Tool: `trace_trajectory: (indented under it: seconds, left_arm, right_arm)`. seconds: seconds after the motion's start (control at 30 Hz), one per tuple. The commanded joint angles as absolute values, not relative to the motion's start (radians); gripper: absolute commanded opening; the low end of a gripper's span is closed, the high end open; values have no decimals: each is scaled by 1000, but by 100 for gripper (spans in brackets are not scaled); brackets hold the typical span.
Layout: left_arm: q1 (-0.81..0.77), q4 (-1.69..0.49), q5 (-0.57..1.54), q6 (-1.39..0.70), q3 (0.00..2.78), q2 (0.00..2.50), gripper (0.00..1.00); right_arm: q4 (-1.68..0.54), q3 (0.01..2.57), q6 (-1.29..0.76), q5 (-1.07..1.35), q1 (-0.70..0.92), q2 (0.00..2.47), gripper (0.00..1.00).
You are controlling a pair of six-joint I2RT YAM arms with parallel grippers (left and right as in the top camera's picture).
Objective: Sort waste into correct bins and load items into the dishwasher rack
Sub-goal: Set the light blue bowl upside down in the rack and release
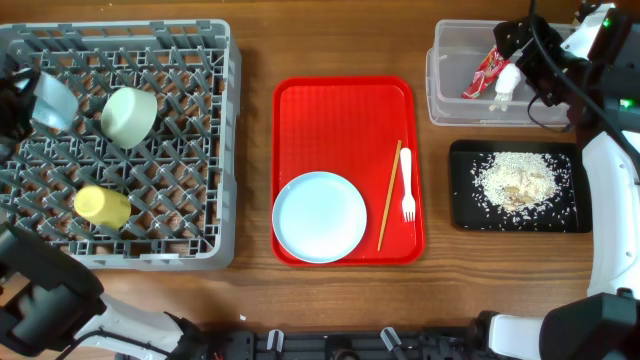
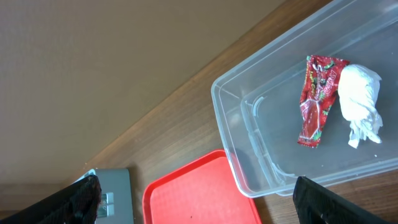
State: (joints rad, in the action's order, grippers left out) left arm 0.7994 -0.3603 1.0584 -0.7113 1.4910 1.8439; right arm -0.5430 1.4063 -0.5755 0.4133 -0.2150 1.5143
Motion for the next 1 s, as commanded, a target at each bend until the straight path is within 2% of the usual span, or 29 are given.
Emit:
trace_trajectory:
  seconds: [0.0,0.23,0.53,0.77,0.87,0.97]
  left_arm:
    - [810,-360,1034,-598,1469,1853,4]
    - [809,-319,1190,-553,1468,1917,4]
    - [841,-338,1207,-554,1468,1979,4]
    - [900,-451,1215,-553,1468,1979,5]
    - [920,-515,1215,-537,1468,1979,20]
    - [942,-593,1210,-446,1468,1979,50]
  right_arm:
    - [-540,1407,-580,402,-217,1498,100]
    - [-540,1407,-580,402,-217,1498,99]
    - [-540,1407,-580,402,-217,1498,100]
    - [-540,1407,-579,402,-217,1498,100]
    - [-540,1407,-579,402,-217,1498,100]
    - [-540,1407,-579,402,-217,1498,100]
